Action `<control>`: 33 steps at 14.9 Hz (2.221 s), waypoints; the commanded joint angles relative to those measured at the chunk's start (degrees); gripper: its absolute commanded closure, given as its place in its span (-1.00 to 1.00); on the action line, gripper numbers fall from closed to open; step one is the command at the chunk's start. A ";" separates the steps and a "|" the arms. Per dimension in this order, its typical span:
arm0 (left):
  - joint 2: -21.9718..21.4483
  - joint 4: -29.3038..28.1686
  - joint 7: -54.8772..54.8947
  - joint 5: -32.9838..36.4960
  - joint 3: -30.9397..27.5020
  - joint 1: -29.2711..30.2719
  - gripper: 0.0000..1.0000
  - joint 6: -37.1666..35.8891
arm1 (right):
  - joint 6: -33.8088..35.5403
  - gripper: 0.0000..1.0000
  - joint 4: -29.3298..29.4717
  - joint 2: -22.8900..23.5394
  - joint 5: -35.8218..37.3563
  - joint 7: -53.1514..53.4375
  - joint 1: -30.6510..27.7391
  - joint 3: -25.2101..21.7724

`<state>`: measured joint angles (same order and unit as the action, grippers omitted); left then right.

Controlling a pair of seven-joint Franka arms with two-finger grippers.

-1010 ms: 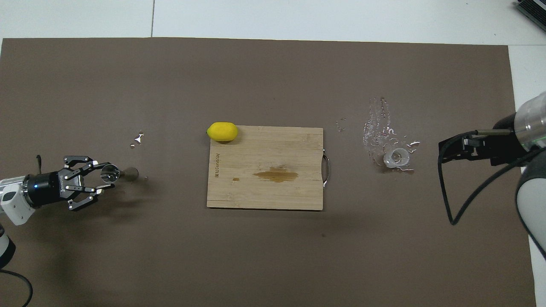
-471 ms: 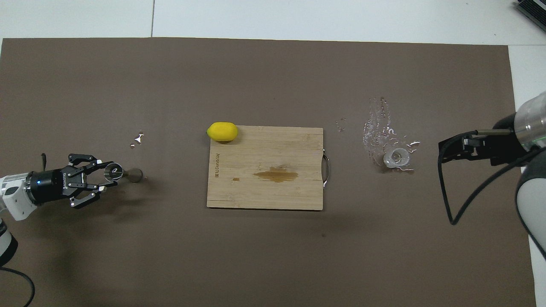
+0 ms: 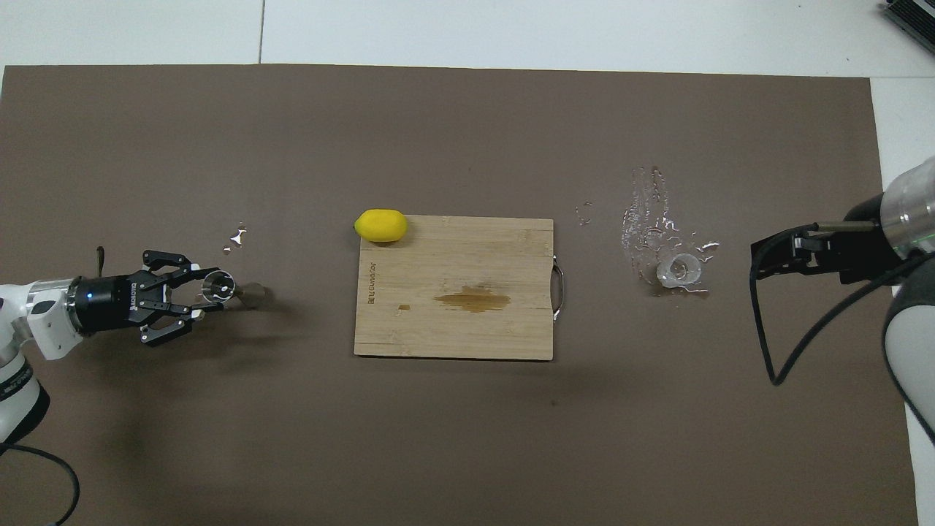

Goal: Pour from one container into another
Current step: 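Carry the metal cup with the left gripper onto the cutting board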

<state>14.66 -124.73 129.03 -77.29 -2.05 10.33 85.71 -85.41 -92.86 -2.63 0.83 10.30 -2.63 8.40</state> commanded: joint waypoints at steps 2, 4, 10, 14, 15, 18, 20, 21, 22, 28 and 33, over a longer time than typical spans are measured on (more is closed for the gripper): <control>-3.67 -2.80 -3.26 -5.31 -0.94 -7.32 0.18 0.94 | -1.07 -1.00 -1.62 -1.41 -1.27 -0.90 -0.71 0.21; -5.60 -5.33 -4.40 -8.30 -0.85 -11.27 0.18 4.09 | -1.07 -1.00 -1.54 -1.41 -1.27 -0.90 -0.62 0.30; -8.86 -9.47 -4.58 -22.17 -0.67 -26.56 0.15 17.71 | -0.98 -1.00 -1.54 -1.41 -1.27 -0.98 -0.62 0.30; -8.43 -9.39 -3.88 -32.37 -0.76 -35.27 0.11 25.01 | -0.89 -1.00 -1.54 -1.42 -1.27 -1.07 -0.62 0.21; -8.34 -9.48 -2.92 -35.35 -0.76 -37.55 0.10 26.60 | -0.98 -1.00 -1.62 -1.42 -1.18 -1.07 -0.62 0.21; -7.63 -9.22 4.98 -44.14 -0.76 -42.92 0.11 33.36 | -0.98 -1.00 -1.54 -1.41 -1.27 -1.07 -0.62 0.21; -7.37 -9.22 9.02 -48.02 -0.76 -45.30 0.10 36.26 | -0.90 -1.00 -1.54 -1.41 -1.27 -1.07 -0.62 0.30; -6.59 -8.95 13.57 -50.65 -0.76 -46.35 0.10 37.41 | -0.89 -1.00 -1.54 -1.41 -1.27 -1.16 -0.62 0.21; -5.88 -8.87 17.70 -52.85 -0.67 -46.89 0.10 37.77 | -0.98 -1.00 -1.54 -1.41 -1.18 -1.16 -0.62 0.21; -4.65 -8.86 22.93 -54.45 -0.67 -48.38 0.07 39.70 | -0.90 -1.00 -1.36 -1.41 -1.27 -1.25 -0.71 0.21; -4.21 -8.86 22.93 -54.81 -0.67 -48.56 -0.30 40.41 | -0.89 -1.00 -1.36 -1.33 -1.27 -1.25 -0.97 0.21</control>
<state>10.69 -133.21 150.38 -130.58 -1.98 -37.05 124.67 -85.49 -92.87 -2.66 0.83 10.30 -2.65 8.40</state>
